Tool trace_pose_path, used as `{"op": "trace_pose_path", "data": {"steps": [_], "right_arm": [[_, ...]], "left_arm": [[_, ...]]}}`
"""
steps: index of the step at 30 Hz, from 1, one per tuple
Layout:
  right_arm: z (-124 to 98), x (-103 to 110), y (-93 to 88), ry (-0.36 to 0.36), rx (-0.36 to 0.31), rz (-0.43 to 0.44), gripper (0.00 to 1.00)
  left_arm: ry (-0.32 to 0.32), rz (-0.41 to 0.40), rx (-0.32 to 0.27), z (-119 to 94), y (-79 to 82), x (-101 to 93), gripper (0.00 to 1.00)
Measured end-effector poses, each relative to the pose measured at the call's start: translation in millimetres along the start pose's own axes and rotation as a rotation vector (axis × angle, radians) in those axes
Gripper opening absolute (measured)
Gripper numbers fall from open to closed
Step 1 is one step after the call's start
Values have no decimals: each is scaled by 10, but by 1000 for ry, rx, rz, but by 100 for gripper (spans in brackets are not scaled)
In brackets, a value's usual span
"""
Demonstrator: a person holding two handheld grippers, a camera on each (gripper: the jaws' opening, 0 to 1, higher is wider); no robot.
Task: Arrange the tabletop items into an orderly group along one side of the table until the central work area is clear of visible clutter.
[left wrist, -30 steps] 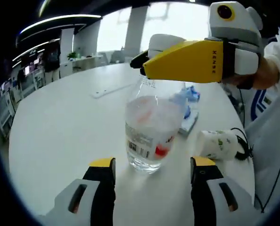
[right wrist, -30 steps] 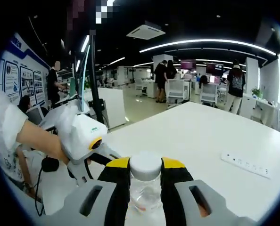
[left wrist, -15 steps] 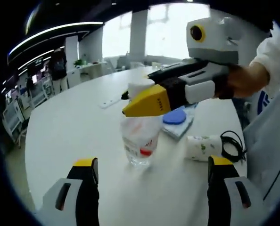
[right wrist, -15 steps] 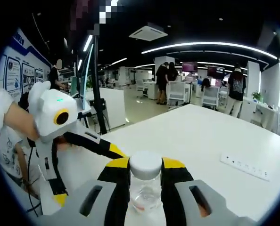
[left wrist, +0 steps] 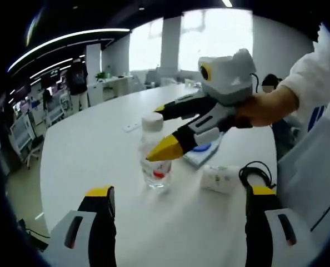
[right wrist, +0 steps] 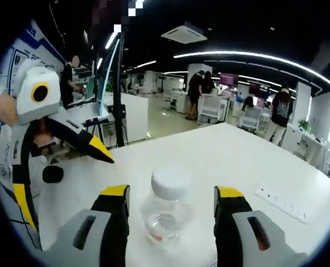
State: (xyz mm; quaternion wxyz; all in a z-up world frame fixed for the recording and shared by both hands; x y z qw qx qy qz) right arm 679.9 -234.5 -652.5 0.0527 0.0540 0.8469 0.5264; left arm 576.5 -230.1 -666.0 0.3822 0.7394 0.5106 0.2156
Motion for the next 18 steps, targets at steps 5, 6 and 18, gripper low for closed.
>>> {"op": "trace_pose_path", "data": {"steps": [5, 6, 18], "right_arm": [[-233, 23, 47, 54, -22, -146, 73], [-257, 12, 29, 55, -12, -149, 73], [-798, 25, -58, 92, -24, -285, 64]], "left_arm": [[18, -11, -30, -71, 94, -57, 96], [21, -19, -24, -60, 93, -54, 97], [49, -50, -34, -120, 213, -166, 96]]}}
Point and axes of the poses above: the point that each gripper's makers call its tool centre point, and the gripper's own axes: z roughly forward along the fingers, x roughly to its left, y roughly out of its top, the point moved 1 cm from there along -z, roughly backward along the fingers, and after that the axes turned 6 degrees about x, right-handed, at the moved point
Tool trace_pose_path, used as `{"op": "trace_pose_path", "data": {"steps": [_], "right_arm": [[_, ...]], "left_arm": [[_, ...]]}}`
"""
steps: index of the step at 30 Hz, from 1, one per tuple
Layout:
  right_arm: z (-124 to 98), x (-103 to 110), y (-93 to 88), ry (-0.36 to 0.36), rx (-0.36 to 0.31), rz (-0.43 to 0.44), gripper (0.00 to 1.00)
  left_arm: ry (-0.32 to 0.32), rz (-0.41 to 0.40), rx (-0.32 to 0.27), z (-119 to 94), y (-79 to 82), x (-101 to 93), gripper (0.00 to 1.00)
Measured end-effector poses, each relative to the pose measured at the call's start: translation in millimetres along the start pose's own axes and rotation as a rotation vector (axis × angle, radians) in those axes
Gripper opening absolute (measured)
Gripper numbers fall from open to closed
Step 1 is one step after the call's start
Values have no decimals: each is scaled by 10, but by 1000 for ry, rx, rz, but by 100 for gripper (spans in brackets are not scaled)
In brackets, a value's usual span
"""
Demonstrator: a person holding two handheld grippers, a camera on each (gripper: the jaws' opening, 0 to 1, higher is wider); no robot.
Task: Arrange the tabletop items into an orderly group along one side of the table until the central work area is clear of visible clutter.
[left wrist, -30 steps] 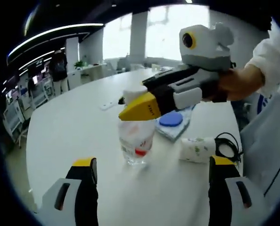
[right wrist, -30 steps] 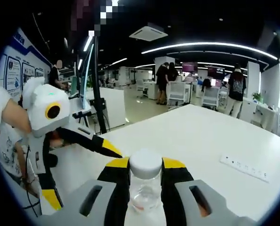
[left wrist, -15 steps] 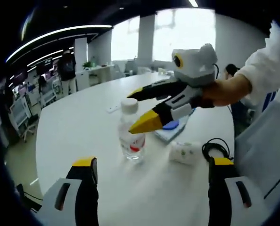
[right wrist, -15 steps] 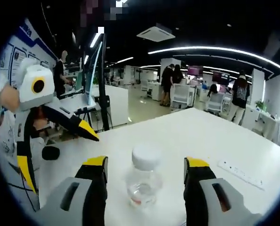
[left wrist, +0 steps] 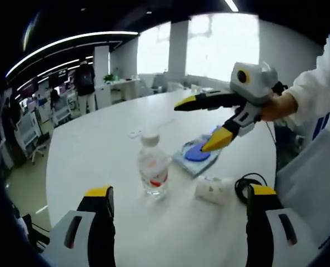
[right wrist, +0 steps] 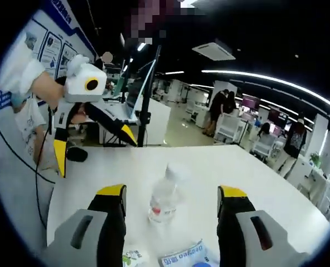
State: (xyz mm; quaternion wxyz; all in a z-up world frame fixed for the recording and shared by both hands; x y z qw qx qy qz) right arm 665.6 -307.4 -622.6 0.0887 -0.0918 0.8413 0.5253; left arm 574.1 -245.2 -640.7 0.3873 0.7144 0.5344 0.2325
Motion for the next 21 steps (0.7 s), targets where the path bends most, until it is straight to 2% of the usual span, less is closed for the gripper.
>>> {"op": "trace_pose_path", "data": {"steps": [4, 8, 11, 18, 21], "right_arm": [[-127, 135, -105, 28, 26, -131, 63], [-241, 308, -227, 71, 44, -203, 64], [-348, 514, -415, 119, 69, -315, 64], [-394, 637, -626, 151, 106, -279, 63], [-404, 622, -687, 137, 127, -295, 57]], "left_arm": [[2, -16, 0, -48, -38, -95, 96], [8, -34, 13, -91, -98, -164, 94], [21, -73, -2, -153, -147, -229, 94], [37, -88, 25, -240, -256, -344, 96], [46, -91, 17, -293, -267, -394, 95]]}}
Point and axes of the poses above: the point that each gripper's makers call its tool centre point, and the gripper's own axes: z roughly forward along the fingers, x roughly to its left, y roughly out of its top, the point moved 1 cm from there along -z, roughly backward along the fingers, and after that the axes turned 6 degrees about x, right-handed, at the moved point
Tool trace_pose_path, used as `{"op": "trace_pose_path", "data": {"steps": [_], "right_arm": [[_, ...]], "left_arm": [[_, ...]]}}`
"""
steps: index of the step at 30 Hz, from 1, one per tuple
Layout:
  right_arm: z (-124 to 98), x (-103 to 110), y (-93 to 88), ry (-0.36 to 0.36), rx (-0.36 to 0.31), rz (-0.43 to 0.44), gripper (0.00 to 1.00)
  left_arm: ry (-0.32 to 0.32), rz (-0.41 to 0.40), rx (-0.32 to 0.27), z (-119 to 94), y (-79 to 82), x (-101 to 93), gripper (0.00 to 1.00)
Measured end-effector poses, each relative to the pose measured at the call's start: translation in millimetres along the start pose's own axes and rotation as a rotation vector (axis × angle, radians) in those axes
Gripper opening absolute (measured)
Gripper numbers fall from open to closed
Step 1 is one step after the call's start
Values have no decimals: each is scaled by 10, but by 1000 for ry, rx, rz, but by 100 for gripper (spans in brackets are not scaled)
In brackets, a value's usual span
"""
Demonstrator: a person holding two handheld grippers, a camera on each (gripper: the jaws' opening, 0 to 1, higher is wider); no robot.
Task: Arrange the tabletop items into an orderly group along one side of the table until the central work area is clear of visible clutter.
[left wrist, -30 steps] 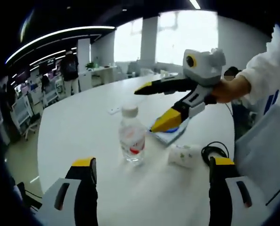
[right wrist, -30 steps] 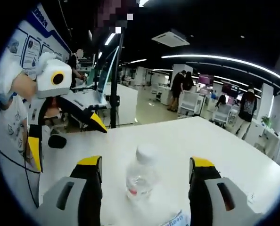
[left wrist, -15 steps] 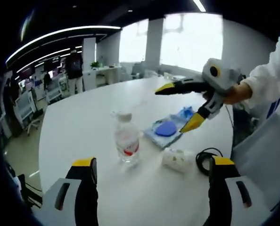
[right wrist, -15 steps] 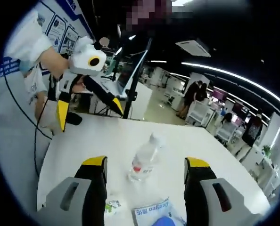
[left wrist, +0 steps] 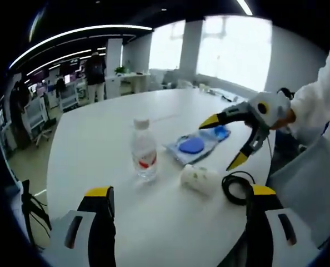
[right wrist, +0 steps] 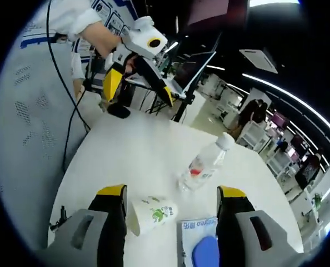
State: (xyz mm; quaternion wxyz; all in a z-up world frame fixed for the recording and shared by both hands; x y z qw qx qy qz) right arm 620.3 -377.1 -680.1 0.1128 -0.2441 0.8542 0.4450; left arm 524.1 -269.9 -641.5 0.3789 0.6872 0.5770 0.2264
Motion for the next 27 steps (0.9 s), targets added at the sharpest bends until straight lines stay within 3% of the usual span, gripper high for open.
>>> {"op": "trace_pose_path", "data": {"steps": [3, 9, 12, 15, 22, 27], "right_arm": [[-10, 26, -4, -13, -5, -48, 52], [21, 297, -147, 65, 28, -212, 52], [55, 340, -243, 74, 55, -272, 45], [89, 330, -291, 82, 69, -269, 29], [152, 434, -392, 109, 85, -337, 26], [226, 410, -500, 121, 122, -338, 3]], "left_arm": [[10, -32, -3, -32, -34, -18, 95], [32, -66, -30, -128, -62, -109, 93], [37, -79, -39, -169, -93, -158, 93], [40, -91, -38, -192, -143, -198, 93], [57, -141, -57, -240, -222, -245, 91], [64, -157, -56, -284, -275, -295, 90]]}}
Point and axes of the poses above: the point that each gripper's makers call its tool centre point, and the gripper's own axes: z roughly forward along the fingers, x roughly to its left, y roughly out of its top, the point moved 1 cm from there along -z, roughly backward along the fingers, and after that the axes turned 6 degrees about x, right-handed, at the moved point
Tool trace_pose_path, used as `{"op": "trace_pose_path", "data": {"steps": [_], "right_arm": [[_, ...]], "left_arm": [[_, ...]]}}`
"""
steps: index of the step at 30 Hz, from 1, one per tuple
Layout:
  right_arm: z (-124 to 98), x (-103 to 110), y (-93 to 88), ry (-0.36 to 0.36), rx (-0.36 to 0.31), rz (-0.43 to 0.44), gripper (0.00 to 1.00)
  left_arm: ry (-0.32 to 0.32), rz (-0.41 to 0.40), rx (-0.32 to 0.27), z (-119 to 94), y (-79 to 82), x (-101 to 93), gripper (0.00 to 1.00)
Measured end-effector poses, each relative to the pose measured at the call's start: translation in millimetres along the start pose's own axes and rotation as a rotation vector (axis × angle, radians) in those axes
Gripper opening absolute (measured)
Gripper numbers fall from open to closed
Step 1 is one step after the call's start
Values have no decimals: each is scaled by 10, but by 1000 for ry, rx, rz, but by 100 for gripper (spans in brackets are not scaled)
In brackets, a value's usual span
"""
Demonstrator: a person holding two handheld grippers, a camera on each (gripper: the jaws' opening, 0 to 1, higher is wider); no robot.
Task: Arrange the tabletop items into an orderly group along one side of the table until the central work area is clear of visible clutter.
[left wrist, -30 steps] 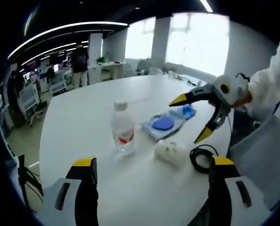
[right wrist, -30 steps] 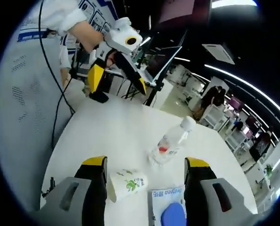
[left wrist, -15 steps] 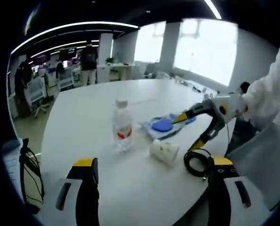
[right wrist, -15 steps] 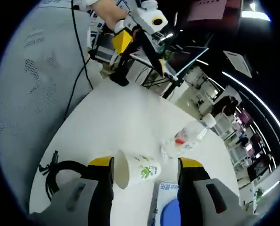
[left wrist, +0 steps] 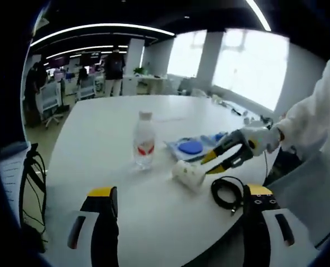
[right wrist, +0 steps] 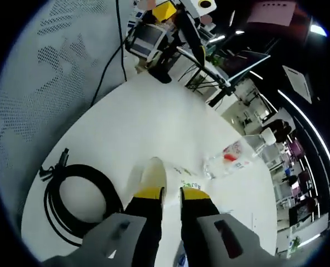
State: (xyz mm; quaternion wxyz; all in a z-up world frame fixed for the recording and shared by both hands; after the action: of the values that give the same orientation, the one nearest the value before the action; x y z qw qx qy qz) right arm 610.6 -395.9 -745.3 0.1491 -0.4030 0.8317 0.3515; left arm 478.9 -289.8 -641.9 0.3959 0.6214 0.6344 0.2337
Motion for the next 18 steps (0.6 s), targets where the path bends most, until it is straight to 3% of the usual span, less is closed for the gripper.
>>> {"op": "trace_pose_path", "data": {"steps": [3, 13, 15, 18], "right_arm": [[5, -57, -23, -15, 6, 78, 2], [-94, -415, 114, -46, -34, 316, 0], [-132, -508, 132, -62, -40, 331, 0], [-111, -632, 90, -57, -42, 447, 0]], "left_arm": [[8, -2, 7, -44, -40, 28, 89], [27, -15, -23, -83, 59, -14, 87], [26, -9, -18, -78, 56, -37, 87], [22, 3, -11, -76, 50, -69, 87]]}}
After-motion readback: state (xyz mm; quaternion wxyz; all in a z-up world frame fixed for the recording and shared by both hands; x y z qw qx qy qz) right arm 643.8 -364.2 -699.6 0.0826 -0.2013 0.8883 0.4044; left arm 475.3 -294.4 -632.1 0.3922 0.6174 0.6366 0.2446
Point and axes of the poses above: the point that each gripper's makers call its tool centre point, and the gripper's own axes: z roughly forward along the fingers, x roughly to its left, y roughly out of its top, the point moved 1 cm from there along -z, roughly backward along the fingers, and after that the axes turned 6 degrees about x, right-handed, at the moved point
